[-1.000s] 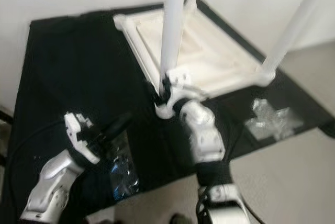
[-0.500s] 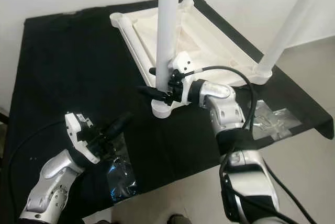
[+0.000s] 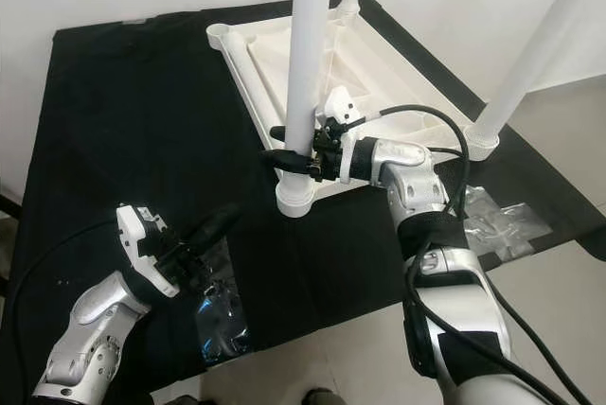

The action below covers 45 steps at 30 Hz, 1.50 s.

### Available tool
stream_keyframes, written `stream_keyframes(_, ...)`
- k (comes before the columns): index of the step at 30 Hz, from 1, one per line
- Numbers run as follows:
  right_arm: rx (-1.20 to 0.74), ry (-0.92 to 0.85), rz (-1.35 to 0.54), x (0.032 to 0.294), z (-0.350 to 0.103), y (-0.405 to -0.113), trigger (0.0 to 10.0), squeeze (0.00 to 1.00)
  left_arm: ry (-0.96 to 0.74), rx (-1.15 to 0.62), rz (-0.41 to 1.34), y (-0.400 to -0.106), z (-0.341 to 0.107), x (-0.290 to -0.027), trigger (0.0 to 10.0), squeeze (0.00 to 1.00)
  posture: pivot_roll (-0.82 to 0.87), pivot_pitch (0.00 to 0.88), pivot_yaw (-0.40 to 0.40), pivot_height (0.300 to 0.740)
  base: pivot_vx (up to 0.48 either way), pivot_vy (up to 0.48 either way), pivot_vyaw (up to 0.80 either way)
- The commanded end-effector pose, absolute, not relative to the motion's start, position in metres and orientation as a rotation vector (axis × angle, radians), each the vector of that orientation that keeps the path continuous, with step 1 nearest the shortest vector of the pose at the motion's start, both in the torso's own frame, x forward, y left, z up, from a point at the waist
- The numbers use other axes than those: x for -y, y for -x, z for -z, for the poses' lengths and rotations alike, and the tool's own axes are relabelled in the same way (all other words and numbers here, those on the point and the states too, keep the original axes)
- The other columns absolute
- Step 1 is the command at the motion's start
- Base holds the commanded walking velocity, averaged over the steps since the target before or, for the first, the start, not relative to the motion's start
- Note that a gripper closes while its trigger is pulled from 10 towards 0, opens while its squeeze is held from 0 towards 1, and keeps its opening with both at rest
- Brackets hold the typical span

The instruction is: Building children table

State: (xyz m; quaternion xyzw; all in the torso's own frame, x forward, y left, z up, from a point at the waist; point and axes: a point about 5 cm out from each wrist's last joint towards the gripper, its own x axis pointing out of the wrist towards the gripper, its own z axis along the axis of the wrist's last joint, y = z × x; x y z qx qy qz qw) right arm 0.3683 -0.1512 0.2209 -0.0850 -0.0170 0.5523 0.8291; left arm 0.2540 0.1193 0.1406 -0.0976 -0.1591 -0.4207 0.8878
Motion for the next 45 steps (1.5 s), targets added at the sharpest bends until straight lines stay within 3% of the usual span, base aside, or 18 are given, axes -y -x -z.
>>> stream_keyframes(1,0.003,0.169,-1.159,0.155,-0.206,-0.366,0.0,0.0,0.217,0.311,0.88,-0.251,-0.136,-0.118,10.0,0.0,0.02,0.147,-0.019,0.74,0.0,0.0,0.0)
stream_keyframes(6,0.014,0.154,-0.786,0.167,-0.189,-0.366,0.0,0.0,0.214,0.309,0.878,-0.251,-0.136,-0.121,10.0,0.0,0.0,0.161,-0.019,0.74,0.0,0.0,0.0)
stream_keyframes(7,0.014,0.154,-0.786,0.167,-0.189,-0.366,0.0,0.0,0.214,0.309,0.878,-0.251,-0.136,-0.121,10.0,0.0,0.0,0.161,-0.019,0.74,0.0,0.0,0.0)
stream_keyframes(8,-0.026,0.098,-0.451,0.165,-0.17,-0.365,0.0,0.0,0.214,0.308,0.88,-0.251,-0.137,-0.123,10.0,0.0,-0.01,0.162,-0.019,0.74,0.0,0.0,0.0)
stream_keyframes(9,-0.026,0.098,-0.451,0.165,-0.17,-0.365,0.0,0.0,0.214,0.308,0.88,-0.251,-0.137,-0.123,10.0,0.0,-0.01,0.162,-0.019,0.74,0.0,0.0,0.0)
stream_keyframes(10,-0.071,0.038,-0.274,0.158,-0.153,-0.355,0.0,0.0,0.213,0.307,0.88,-0.251,-0.137,-0.123,10.0,0.0,-0.01,0.164,-0.018,0.74,0.0,0.0,0.0)
stream_keyframes(12,-0.101,-0.012,-0.244,0.124,-0.132,-0.327,0.0,0.0,0.209,0.305,0.879,-0.252,-0.137,-0.124,10.0,0.0,-0.01,0.168,-0.006,0.74,0.0,0.0,0.0)
stream_keyframes(14,-0.096,0.029,-0.36,0.105,-0.129,-0.32,0.0,0.0,0.203,0.304,0.877,-0.252,-0.136,-0.124,10.0,0.0,-0.01,0.16,-0.007,0.74,0.0,0.0,0.0)
stream_keyframes(20,-0.103,0.077,-0.325,0.118,-0.136,-0.338,0.0,0.0,0.209,0.304,0.881,-0.253,-0.136,-0.123,10.0,0.0,-0.01,0.157,-0.023,0.74,0.0,0.0,0.0)
stream_keyframes(21,-0.122,0.092,-0.277,0.122,-0.136,-0.34,10.0,0.0,0.207,0.307,0.875,-0.253,-0.137,-0.123,10.0,0.0,-0.01,0.157,-0.028,0.74,0.0,0.0,0.0)
stream_keyframes(24,-0.113,0.081,-0.272,0.124,-0.141,-0.342,10.0,0.0,0.206,0.312,0.866,-0.253,-0.137,-0.123,10.0,0.0,0.0,0.155,-0.029,0.74,0.0,0.0,0.0)
stream_keyframes(25,-0.107,0.077,-0.253,0.124,-0.144,-0.34,10.0,1.0,0.206,0.313,0.865,-0.253,-0.137,-0.123,10.0,0.0,0.0,0.155,-0.029,0.74,0.0,0.0,0.0)
stream_keyframes(31,-0.059,0.017,-0.549,0.108,-0.167,-0.342,10.0,0.98,0.222,0.308,0.879,-0.254,-0.137,-0.121,10.0,0.0,-0.02,0.151,-0.019,0.74,0.0,0.0,0.0)
stream_keyframes(32,-0.01,0.016,-0.687,0.108,-0.178,-0.341,10.0,0.0,0.223,0.309,0.879,-0.254,-0.137,-0.12,10.0,0.0,-0.02,0.153,-0.019,0.74,0.0,0.0,0.0)
stream_keyframes(36,0.038,0.039,-0.881,0.112,-0.193,-0.338,10.0,0.0,0.224,0.31,0.879,-0.254,-0.137,-0.12,10.0,0.0,-0.02,0.153,-0.019,0.74,0.0,0.0,0.0)
stream_keyframes(40,0.014,0.136,-1.125,0.132,-0.205,-0.344,10.0,0.0,0.223,0.309,0.877,-0.254,-0.137,-0.119,10.0,0.0,-0.01,0.149,-0.021,0.74,0.0,0.0,0.0)
stream_keyframes(45,-0.006,0.101,-1.193,0.139,-0.213,-0.351,10.0,0.0,0.219,0.307,0.877,-0.254,-0.136,-0.12,10.0,0.0,0.0,0.148,-0.02,0.74,0.0,0.0,0.0)
